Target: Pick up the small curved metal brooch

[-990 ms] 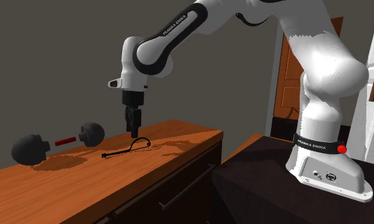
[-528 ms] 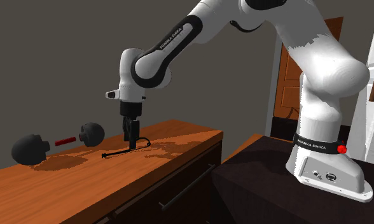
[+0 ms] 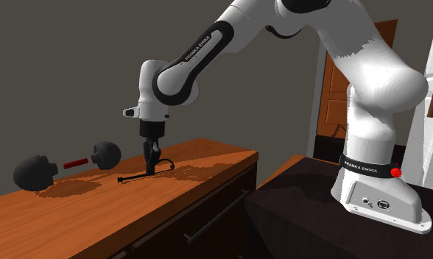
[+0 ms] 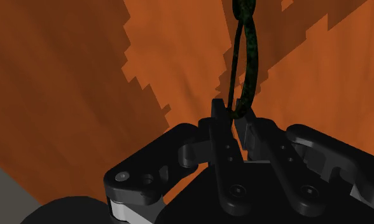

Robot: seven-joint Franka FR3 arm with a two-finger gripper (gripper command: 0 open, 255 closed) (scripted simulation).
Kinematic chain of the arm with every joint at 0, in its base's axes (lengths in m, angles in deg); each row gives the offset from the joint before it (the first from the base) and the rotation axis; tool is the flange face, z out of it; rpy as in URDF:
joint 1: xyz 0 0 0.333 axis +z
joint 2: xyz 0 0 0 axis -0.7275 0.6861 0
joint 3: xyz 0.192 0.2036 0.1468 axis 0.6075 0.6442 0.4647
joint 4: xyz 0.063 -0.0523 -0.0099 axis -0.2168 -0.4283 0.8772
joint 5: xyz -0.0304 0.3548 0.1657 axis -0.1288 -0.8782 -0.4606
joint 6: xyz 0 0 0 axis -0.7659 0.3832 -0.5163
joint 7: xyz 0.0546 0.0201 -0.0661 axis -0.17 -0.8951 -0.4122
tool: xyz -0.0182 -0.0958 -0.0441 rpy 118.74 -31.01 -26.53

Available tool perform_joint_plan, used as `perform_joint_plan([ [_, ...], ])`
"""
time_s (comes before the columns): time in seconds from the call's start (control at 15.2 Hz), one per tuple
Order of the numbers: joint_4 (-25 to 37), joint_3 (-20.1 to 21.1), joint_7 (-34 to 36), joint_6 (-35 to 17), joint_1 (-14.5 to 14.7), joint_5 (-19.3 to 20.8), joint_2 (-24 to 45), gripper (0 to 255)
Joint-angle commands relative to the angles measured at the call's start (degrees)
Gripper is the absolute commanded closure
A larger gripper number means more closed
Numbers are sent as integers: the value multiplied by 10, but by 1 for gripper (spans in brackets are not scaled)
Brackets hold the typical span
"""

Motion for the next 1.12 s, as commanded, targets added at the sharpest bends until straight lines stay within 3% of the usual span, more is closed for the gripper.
perform_joint_plan([
  [0.0,0,0,0,0,0,0,0,255],
  [1.06,13,14,-5,76,-11,-19,-64,255],
])
